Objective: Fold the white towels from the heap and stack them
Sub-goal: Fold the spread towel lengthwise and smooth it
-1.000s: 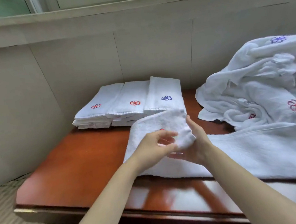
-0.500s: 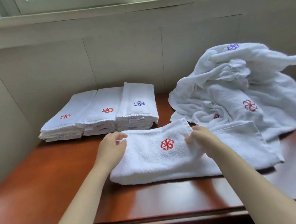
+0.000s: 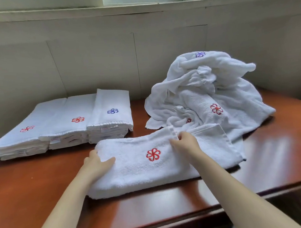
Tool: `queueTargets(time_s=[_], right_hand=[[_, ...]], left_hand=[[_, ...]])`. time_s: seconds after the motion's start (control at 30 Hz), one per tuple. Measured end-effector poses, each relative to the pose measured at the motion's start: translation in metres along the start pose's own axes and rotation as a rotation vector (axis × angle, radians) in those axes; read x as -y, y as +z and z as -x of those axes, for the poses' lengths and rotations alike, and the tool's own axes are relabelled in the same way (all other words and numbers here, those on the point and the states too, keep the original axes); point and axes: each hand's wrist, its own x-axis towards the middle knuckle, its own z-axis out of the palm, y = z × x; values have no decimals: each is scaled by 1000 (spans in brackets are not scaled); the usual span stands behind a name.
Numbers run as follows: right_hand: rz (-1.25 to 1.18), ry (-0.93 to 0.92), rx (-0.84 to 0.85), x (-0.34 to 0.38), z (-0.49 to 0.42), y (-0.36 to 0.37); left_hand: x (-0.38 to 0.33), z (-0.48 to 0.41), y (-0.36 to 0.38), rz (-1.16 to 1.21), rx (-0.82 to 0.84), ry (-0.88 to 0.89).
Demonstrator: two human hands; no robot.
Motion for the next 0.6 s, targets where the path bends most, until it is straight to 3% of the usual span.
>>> queueTargets(time_s=[0.2, 0.37, 0.5, 0.6], right_hand=[[-236, 29, -117, -4, -15, -64], [28, 92, -316, -40, -15, -114], [171, 130, -296, -62, -13, -112], [136, 142, -304, -68, -14, -101]], left_hand=[[-1, -4, 1, 264, 10, -77], [-8, 1, 14, 294, 104, -83], [-16, 7, 22, 287, 198, -50], [-20, 7, 31, 298, 253, 0]])
